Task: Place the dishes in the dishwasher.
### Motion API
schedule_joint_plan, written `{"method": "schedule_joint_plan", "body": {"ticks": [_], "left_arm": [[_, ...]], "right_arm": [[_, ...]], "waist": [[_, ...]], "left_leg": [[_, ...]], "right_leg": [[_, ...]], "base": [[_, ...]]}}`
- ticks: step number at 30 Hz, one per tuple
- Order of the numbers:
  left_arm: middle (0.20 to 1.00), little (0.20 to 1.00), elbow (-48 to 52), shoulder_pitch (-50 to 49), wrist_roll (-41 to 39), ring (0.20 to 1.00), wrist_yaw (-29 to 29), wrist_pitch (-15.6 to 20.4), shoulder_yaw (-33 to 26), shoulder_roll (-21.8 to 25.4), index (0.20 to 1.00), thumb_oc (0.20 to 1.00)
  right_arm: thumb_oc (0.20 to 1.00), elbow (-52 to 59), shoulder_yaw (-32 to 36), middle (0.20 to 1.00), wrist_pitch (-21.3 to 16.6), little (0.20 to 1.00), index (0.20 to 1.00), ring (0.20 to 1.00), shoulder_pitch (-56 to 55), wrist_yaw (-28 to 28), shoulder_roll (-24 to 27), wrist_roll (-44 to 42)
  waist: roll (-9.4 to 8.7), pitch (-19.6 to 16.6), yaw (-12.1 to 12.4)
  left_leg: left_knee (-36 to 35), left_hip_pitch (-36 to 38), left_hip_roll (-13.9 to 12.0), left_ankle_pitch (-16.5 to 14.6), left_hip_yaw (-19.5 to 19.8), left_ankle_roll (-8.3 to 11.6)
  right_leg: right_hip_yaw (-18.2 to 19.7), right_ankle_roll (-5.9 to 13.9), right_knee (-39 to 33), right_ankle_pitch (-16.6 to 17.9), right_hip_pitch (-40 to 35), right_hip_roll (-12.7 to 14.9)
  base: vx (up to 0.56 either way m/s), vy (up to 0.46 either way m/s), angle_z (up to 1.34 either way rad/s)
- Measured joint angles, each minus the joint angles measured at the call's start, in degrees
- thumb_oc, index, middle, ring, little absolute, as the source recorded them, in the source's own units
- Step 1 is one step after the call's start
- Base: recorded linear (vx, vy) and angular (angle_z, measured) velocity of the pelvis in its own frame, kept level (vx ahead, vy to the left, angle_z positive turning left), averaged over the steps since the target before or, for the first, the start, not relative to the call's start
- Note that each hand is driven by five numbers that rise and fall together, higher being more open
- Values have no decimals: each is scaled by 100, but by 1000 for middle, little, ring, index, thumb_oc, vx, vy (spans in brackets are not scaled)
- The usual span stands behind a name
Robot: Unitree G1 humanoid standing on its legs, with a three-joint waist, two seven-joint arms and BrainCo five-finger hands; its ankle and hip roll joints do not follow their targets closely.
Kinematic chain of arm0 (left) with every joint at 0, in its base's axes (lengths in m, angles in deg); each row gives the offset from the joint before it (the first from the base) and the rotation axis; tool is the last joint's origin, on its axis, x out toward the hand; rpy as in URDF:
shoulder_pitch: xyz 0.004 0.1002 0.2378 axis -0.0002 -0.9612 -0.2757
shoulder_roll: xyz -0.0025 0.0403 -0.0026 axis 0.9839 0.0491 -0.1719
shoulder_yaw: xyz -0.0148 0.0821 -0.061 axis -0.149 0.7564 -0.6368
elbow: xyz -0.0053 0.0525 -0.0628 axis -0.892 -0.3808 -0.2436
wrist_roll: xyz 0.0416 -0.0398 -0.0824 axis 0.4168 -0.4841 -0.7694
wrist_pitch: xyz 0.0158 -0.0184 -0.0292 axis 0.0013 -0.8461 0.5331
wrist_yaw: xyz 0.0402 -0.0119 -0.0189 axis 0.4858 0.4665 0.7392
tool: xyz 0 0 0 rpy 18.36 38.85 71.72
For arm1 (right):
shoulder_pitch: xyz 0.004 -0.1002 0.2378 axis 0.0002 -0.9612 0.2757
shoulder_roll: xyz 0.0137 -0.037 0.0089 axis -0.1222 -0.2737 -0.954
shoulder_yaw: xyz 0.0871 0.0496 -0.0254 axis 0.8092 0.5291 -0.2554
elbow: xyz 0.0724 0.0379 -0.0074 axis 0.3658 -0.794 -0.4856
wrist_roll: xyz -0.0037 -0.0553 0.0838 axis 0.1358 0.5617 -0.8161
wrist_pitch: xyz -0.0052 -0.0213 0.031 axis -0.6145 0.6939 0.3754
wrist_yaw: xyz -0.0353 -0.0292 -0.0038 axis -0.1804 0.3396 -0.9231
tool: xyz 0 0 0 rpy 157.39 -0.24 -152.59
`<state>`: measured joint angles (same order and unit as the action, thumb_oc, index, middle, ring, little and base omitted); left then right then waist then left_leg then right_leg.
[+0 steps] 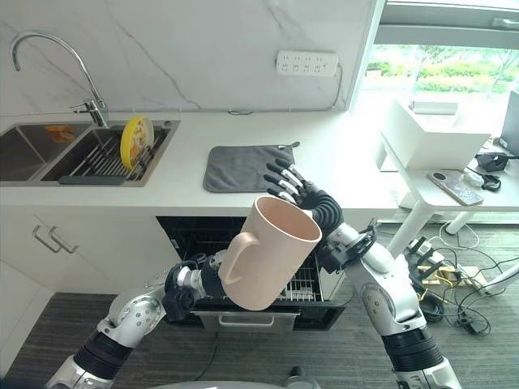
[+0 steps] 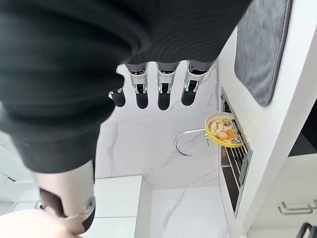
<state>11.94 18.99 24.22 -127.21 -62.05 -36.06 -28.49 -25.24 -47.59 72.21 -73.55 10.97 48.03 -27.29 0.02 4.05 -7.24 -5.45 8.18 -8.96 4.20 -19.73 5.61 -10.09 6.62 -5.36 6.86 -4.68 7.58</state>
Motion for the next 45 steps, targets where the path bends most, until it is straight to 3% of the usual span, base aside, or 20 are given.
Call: {"method": "schedule_joint_plan", "body": {"ticks": [3,11,16,21,29,45], "left_arm": [[200,200,-5,-22,-3,200,-48,1,-5,-18,200,200],[200,200,-27,-28,-30,200,-59,4,-80,-53,200,200],[200,200,-33,-44,-34,200,-83,5,-276,-73,200,200],[200,200,-70,-187,-34,200,-110,8,-525,-91,200,200],[200,200,-353,-205,-35,200,-167,4,-756,-202,200,200],[200,200,-463,-247,-33,200,-290,-14,-753,-322,200,200]], "right_arm": [[1000,-1,-35,1000,178,1000,1000,1000,-1,146,-13,9],[1000,-647,-16,1000,207,1000,1000,1000,-1,156,12,28],[1000,-945,13,1000,465,1000,1000,1000,0,538,12,-209],[1000,-925,12,1000,680,1000,1000,1000,0,1180,-2,-631],[1000,-887,17,1000,875,1000,1000,1000,5,1644,-5,-900],[1000,-419,23,1000,1039,1000,1000,1000,105,1934,-25,-1248]], "waist": [[-1,-103,16],[-82,-282,41],[-85,-285,84],[-83,-287,224],[-81,-296,234],[-100,-313,234]], "left_leg": [[0,-1,-4,-9,2,4],[0,-1,-4,-12,4,12],[0,-2,-11,2,11,-8],[0,0,-5,3,23,-9],[0,3,-7,7,27,-9],[0,6,-7,14,23,-11]], "right_leg": [[0,9,-1,8,0,2],[0,10,-1,14,1,3],[-9,8,-2,12,-3,-3],[-16,8,-2,12,-12,2],[-19,8,-2,12,-17,1],[-14,8,-1,17,-17,-6]], "base": [[44,4,0],[24,-3,0],[15,-5,0],[0,0,0],[0,0,0],[0,0,0]]}}
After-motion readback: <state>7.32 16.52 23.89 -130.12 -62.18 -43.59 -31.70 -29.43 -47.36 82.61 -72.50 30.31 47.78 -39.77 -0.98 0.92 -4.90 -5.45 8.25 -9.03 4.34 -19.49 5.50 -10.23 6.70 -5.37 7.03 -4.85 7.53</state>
